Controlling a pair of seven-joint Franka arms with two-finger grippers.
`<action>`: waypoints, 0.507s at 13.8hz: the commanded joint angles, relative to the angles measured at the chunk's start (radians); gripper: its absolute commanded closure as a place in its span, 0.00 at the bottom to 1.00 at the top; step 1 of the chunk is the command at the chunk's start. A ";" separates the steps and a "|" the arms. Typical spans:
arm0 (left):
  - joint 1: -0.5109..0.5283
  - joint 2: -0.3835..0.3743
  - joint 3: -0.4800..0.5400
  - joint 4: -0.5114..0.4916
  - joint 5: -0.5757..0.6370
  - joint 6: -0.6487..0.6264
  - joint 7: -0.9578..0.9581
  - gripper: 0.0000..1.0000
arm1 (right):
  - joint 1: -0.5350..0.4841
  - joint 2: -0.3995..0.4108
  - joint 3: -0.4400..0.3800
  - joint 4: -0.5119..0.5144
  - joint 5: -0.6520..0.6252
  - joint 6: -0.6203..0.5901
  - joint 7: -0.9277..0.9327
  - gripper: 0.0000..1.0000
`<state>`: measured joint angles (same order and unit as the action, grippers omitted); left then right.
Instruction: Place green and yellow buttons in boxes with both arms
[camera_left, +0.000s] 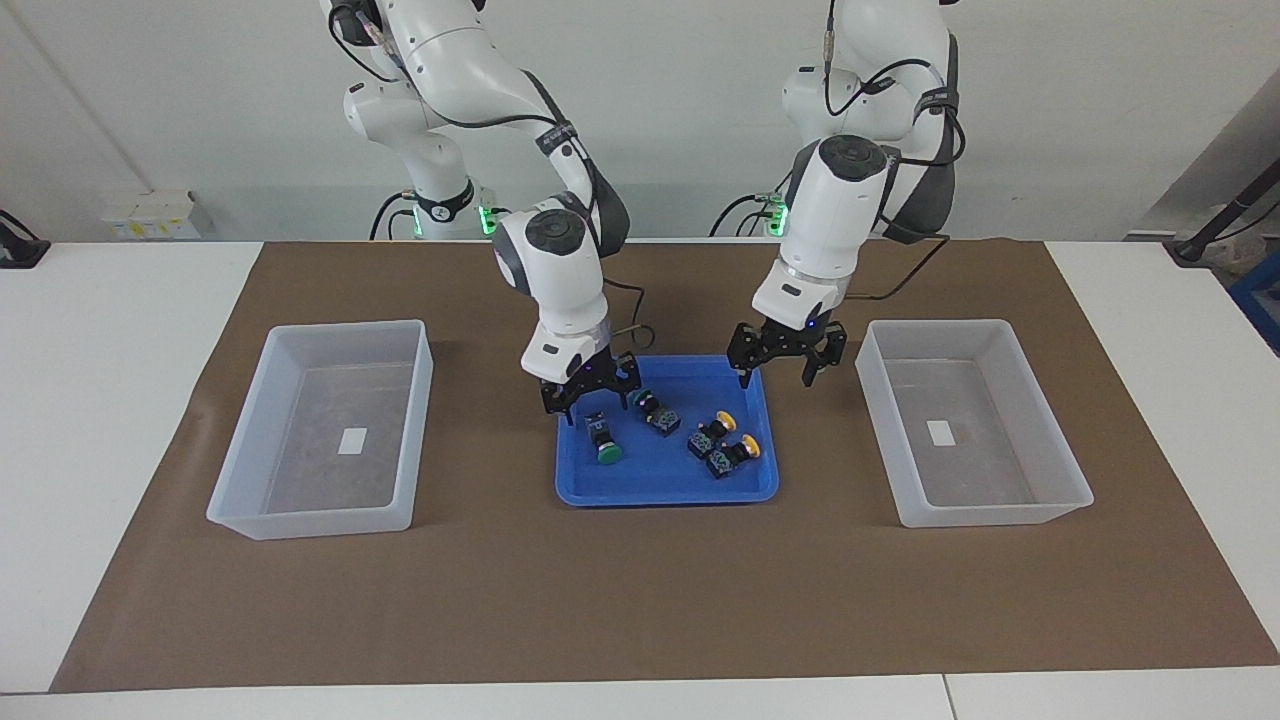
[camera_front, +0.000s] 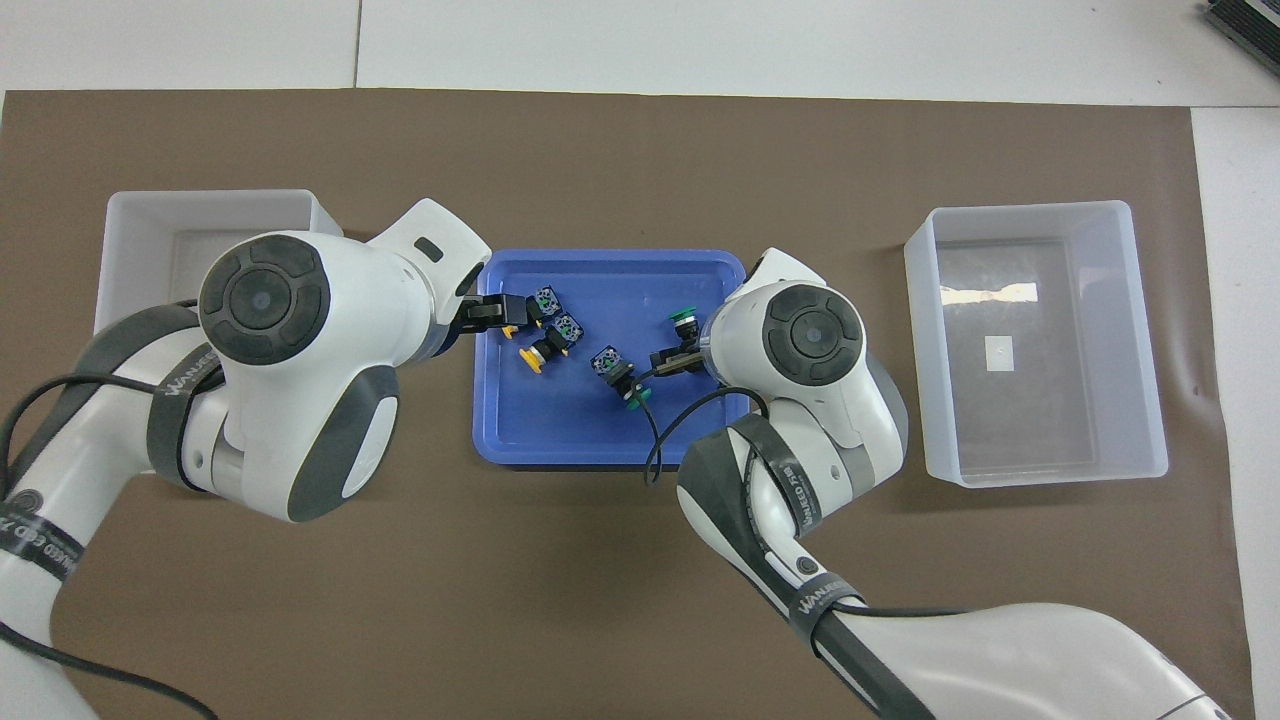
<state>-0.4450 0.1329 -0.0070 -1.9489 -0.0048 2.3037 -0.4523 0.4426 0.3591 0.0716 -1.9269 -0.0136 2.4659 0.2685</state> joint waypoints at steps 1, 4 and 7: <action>-0.040 0.082 0.012 -0.007 -0.011 0.124 -0.009 0.00 | 0.007 0.023 -0.001 -0.015 -0.034 0.063 0.038 0.32; -0.044 0.116 0.012 -0.005 -0.011 0.164 0.003 0.00 | 0.005 0.023 -0.001 -0.017 -0.065 0.067 0.044 0.92; -0.052 0.154 0.012 -0.004 -0.011 0.216 0.003 0.09 | -0.004 -0.005 -0.004 -0.017 -0.066 0.051 0.046 1.00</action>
<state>-0.4775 0.2671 -0.0090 -1.9530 -0.0050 2.4780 -0.4542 0.4498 0.3871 0.0658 -1.9320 -0.0559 2.5157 0.2805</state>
